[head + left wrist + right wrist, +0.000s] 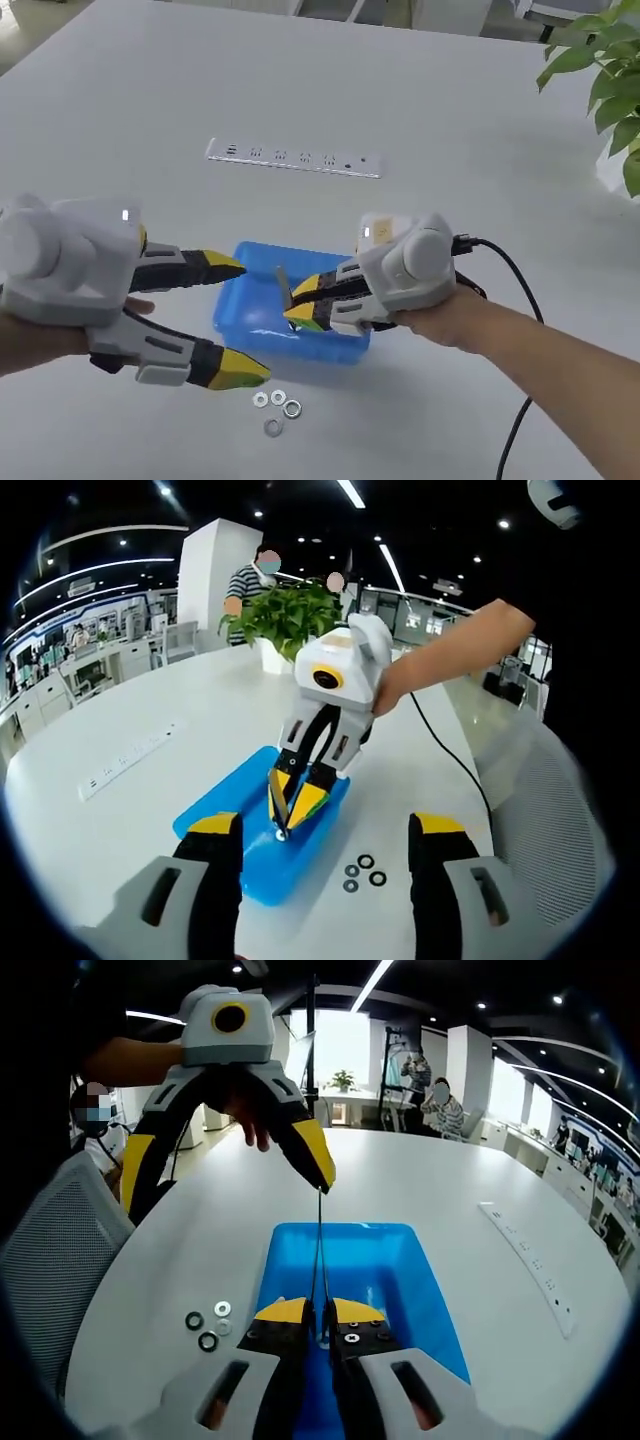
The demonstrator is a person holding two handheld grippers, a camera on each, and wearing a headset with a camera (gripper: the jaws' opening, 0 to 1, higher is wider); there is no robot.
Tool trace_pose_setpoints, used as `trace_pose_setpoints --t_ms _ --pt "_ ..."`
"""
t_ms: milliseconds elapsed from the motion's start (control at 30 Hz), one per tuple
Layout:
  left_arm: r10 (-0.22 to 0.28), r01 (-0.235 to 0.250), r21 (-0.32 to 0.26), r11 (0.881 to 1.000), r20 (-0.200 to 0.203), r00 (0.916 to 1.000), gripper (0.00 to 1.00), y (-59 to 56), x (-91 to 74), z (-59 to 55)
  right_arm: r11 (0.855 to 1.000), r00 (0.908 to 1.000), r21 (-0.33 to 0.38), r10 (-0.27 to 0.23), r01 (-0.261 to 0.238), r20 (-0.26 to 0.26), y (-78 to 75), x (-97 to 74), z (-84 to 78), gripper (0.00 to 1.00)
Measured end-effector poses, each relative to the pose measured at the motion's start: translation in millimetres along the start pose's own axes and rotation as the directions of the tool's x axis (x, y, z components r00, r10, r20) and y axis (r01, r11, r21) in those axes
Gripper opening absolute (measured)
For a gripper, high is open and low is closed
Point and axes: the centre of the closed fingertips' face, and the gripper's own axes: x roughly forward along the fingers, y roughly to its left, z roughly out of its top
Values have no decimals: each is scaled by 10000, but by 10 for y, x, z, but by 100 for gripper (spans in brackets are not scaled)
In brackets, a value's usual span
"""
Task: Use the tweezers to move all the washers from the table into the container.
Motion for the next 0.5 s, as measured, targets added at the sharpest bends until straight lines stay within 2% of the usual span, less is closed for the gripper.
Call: trace_pose_setpoints --t_ms 167,267,433,500 --pt "17 -11 440 9990 -142 9999 58 92 81 24 10000 10000 -44 -2 2 -65 4 -5 -13 8" --pt "-74 85 592 9982 -203 9998 50 117 124 30 10000 10000 -71 1 -2 -96 6 -6 -13 8" --pt "-206 235 841 9962 -344 9992 42 146 183 29 9998 9998 -178 57 -60 -177 19 -12 -16 8" --pt "-178 214 974 9950 -374 9991 35 165 191 28 9998 9998 -193 59 -63 -199 20 -14 -20 8"
